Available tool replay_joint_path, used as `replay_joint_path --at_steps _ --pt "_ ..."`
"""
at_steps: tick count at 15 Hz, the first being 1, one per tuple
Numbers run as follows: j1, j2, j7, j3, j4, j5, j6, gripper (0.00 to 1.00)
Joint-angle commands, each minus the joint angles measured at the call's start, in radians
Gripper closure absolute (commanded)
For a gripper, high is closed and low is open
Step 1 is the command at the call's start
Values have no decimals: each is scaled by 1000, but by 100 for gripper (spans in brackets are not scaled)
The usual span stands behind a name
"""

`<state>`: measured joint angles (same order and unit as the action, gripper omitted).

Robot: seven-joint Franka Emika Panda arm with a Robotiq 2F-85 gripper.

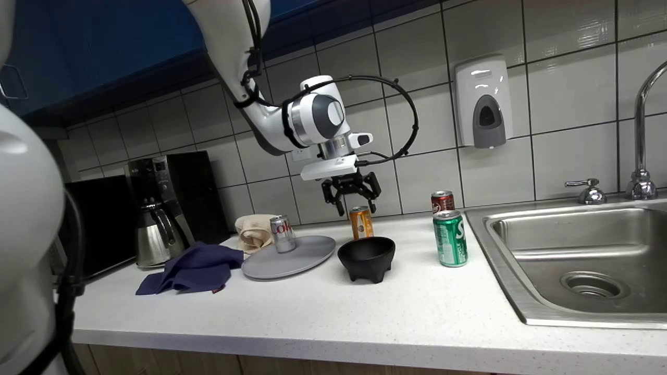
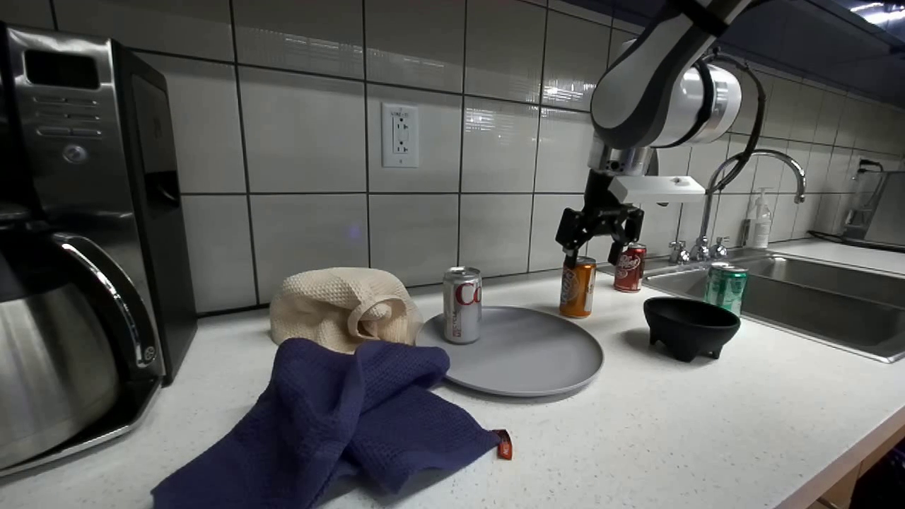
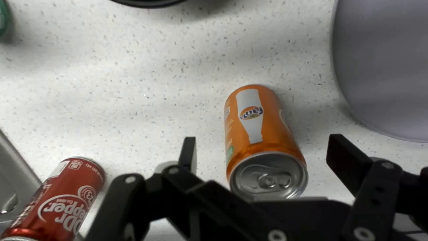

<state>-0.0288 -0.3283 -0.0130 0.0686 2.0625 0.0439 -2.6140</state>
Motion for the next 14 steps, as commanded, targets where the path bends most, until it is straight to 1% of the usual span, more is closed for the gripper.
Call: replay_joint_path --at_steps 1,4,9,10,11,14 --pt "-26 -41 54 -20 -66 -22 37 0" --pt "-35 -61 87 -37 -87 -40 41 0" --pt "-34 -74 104 -46 -102 -49 42 0" --pt "-34 -74 104 -47 -103 -50 39 25" --pt "-33 -73 103 -47 -102 -48 38 26" --pt "-28 -67 93 -41 -98 -40 35 51"
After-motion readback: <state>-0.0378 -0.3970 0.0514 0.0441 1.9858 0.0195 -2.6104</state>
